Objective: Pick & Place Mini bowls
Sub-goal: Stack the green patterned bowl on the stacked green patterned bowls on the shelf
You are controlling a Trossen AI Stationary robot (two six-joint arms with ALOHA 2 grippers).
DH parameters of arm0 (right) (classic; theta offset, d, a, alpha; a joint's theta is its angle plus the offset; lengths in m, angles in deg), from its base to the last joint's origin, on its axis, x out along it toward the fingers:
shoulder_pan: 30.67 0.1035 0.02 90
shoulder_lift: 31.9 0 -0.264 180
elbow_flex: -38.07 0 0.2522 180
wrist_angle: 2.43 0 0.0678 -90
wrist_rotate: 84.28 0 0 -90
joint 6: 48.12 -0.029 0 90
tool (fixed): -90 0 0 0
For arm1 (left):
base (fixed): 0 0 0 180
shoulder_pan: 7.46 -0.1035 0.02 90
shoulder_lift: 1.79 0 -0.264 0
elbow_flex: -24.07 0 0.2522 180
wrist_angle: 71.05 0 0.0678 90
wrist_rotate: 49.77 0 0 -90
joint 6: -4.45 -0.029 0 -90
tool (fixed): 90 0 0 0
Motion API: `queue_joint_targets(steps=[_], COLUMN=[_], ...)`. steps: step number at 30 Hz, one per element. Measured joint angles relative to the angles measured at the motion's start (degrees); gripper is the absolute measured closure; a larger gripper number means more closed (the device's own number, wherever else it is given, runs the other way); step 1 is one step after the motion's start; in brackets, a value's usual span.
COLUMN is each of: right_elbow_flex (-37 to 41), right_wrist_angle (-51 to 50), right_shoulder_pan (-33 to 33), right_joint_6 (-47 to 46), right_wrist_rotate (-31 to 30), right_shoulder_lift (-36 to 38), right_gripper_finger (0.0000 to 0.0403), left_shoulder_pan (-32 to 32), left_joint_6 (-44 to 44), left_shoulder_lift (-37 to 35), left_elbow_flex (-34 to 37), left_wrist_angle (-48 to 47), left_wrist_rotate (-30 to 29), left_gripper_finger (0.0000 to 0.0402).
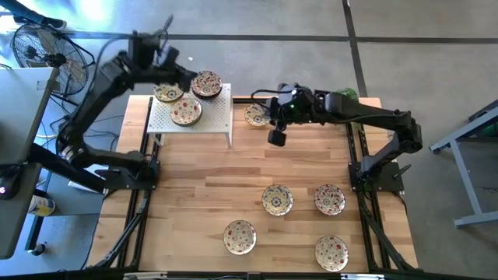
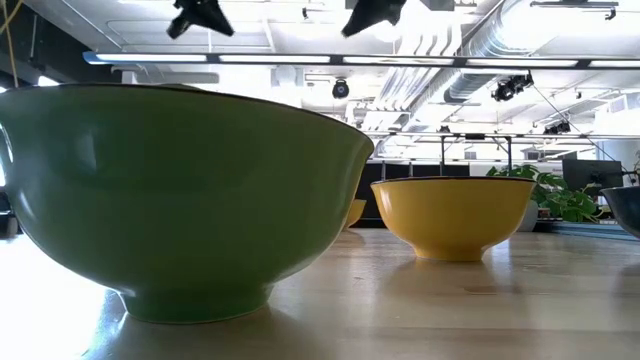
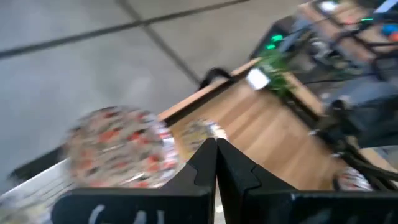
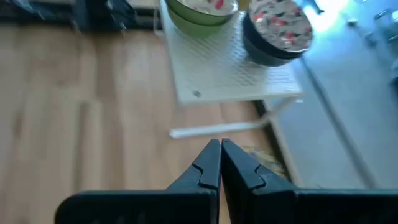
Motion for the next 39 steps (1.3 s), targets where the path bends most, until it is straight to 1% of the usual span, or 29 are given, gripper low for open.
queue_joint_targets(steps=[4,7,9,11,13,15,17,19,24,26,29,32,35,39], right_elbow_flex=[8.1,13.7,16.3,18.5,19.7,20.3,20.5,20.6,20.7,20.7,20.7,20.7,21.0,27.5], right_wrist_angle=[8.1,10.9,11.1,11.0,9.5,6.9,3.9,-0.3,-10.1,-12.5,-15.0,-15.5,-15.0,-8.7], right_shoulder_pan=[-0.4,0.1,1.0,2.3,3.9,6.2,9.5,13.3,25.1,30.5,38.2,44.2,48.7,51.3], right_joint_6=[-7.4,-13.2,-16.9,-19.7,-21.6,-22.1,-22.1,-24.4,-35.7,-40.1,-45.9,-50.2,-49.7,-49.6], right_wrist_rotate=[5.7,7.5,7.2,6.8,6.3,7.1,7.7,7.7,8.2,9.7,13.0,17.3,21.2,27.5], right_shoulder_lift=[0.0,0.5,1.7,3.4,5.1,6.7,8.6,9.3,8.2,7.2,5.5,3.5,1.1,0.3], right_gripper_finger=[0.0402,0.0403,0.0402,0.0403,0.0402,0.04,0.0392,0.0379,0.0332,0.0314,0.029,0.0272,0.0257,0.024], left_shoulder_pan=[6.1,9.6,11.3,13.0,14.3,15.4,16.0,16.2,16.2,16.2,16.2,16.2,16.2,16.2], left_joint_6=[0.8,-0.3,-1.1,-2.1,-2.4,-3.0,-4.3,-5.7,-10.7,-11.1,-11.9,-12.9,-12.8,-12.5], left_shoulder_lift=[-5.0,-8.8,-11.5,-13.6,-15.0,-15.9,-16.7,-17.1,-17.2,-17.2,-17.2,-17.2,-17.2,-17.2], left_elbow_flex=[9.1,15.7,19.6,22.8,25.8,28.0,29.2,29.8,29.9,29.9,29.9,29.9,29.9,29.9], left_wrist_angle=[11.0,16.3,19.8,22.3,23.3,23.9,24.0,23.2,21.4,20.5,19.8,19.6,19.6,19.1], left_wrist_rotate=[0.0,-1.1,-0.9,1.0,2.2,2.3,2.3,2.7,8.1,9.3,9.7,9.7,9.7,9.9], left_gripper_finger=[0.04,0.0401,0.0401,0.0401,0.0401,0.0401,0.0401,0.0401,0.0401,0.0401,0.0401,0.0402,0.0401,0.0401])
